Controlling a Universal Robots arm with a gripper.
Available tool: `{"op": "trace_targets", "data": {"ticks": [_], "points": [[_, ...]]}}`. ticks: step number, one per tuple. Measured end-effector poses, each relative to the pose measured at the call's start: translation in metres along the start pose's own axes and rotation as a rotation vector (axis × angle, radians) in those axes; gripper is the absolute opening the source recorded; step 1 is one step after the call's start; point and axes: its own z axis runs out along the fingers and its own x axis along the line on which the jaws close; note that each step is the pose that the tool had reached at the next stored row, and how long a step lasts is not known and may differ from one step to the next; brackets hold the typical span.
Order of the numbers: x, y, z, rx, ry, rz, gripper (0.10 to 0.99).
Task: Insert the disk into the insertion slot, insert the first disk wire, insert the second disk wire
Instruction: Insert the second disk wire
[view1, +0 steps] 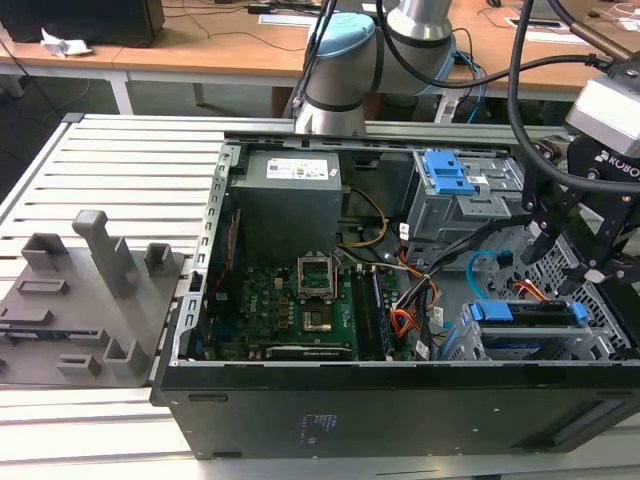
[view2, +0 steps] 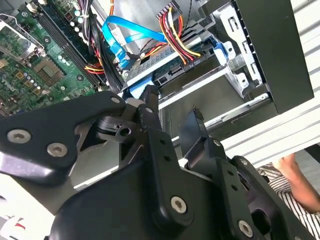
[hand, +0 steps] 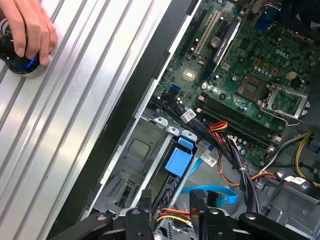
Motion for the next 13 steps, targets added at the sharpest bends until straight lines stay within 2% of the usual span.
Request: {"op": "trace_targets", "data": {"ticks": [3,7,10,13], "points": [[-0.0143,-0.0037,0.0026,0.0,0.0,0.0,0.435],[-0.0291,-0.0024,0.0106,0.0,0.0001,0.0,0.435],[-0.0347,-0.0023,0.0181,0.0,0.0001,0.0,0.435],[-0.0363,-0.0026,0.026,-0.001,0.0011,0.0,0.435]]}}
